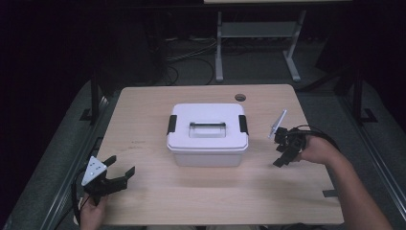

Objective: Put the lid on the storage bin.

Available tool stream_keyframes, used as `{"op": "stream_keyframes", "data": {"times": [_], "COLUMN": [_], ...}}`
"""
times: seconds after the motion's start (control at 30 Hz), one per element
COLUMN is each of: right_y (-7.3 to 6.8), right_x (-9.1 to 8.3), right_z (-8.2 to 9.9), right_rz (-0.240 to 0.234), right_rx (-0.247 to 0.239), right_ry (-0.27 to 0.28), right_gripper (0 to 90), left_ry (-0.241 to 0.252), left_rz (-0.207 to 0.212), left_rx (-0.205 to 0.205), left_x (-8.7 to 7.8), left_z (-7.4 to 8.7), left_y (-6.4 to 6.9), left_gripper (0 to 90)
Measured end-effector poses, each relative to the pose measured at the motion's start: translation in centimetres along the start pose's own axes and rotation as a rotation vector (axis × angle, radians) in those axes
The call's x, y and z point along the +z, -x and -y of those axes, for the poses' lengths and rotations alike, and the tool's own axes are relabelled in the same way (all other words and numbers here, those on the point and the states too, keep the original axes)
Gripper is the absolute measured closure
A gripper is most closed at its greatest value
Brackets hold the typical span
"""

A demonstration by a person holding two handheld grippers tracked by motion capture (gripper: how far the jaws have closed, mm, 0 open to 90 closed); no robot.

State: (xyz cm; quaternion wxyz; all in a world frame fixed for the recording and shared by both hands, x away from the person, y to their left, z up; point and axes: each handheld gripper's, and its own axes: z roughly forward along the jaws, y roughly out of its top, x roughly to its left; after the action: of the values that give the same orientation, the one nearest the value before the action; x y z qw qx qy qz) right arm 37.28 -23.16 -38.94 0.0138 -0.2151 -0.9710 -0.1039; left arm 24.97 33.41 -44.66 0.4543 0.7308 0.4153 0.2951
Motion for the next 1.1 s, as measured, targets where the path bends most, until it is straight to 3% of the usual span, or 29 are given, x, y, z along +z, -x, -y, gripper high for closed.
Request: {"op": "stream_keyframes", "data": {"times": [0.63, 1.1], "right_y": [-0.2, -0.7], "right_x": [1.3, 1.7], "right_z": [1.8, 2.4], "right_rz": [-0.022, -0.025], "right_rx": [0.026, 0.018], "right_ry": [0.001, -0.001], "right_gripper": [33.9, 32.9], "left_ry": [-0.001, -0.006], "left_rz": [-0.001, -0.001], "left_rx": [-0.001, 0.004], "left_x": [0.0, 0.0], "left_z": [0.0, 0.0], "left_y": [0.0, 0.1], "left_gripper": [16.3, 16.3]}}
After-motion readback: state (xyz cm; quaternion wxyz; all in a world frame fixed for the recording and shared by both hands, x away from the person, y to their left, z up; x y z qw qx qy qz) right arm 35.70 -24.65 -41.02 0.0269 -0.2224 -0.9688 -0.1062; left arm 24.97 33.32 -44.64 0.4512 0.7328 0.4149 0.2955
